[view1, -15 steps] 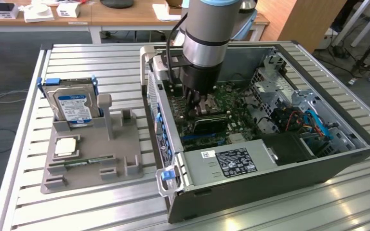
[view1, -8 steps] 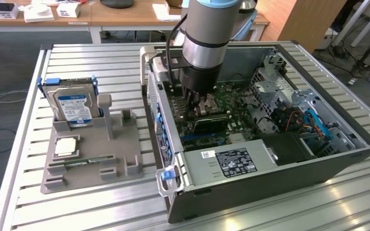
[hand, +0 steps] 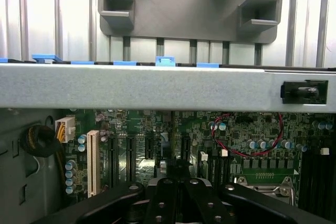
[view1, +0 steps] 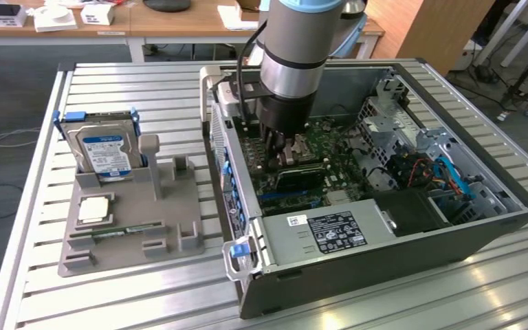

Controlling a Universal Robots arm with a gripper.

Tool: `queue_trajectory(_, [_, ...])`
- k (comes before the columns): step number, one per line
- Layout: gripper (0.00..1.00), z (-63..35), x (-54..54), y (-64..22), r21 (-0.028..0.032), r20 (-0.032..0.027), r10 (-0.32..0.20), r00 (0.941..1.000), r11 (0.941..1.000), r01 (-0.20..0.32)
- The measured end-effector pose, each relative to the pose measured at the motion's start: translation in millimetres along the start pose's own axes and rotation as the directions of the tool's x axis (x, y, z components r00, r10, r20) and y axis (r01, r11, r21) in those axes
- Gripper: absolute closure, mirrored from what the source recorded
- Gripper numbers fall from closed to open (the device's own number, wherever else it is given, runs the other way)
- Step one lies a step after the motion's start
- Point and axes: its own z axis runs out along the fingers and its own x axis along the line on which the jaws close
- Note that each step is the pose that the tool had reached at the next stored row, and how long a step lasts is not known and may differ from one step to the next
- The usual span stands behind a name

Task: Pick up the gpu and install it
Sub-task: 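Press down on the gpu until it lock into place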

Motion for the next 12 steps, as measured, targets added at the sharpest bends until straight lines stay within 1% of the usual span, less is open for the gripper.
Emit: queue_trajectory(12, [0.89, 0.6, 0.0, 0.0, -0.0001, -0.0001, 0.0, 1.0, 1.0, 0.0])
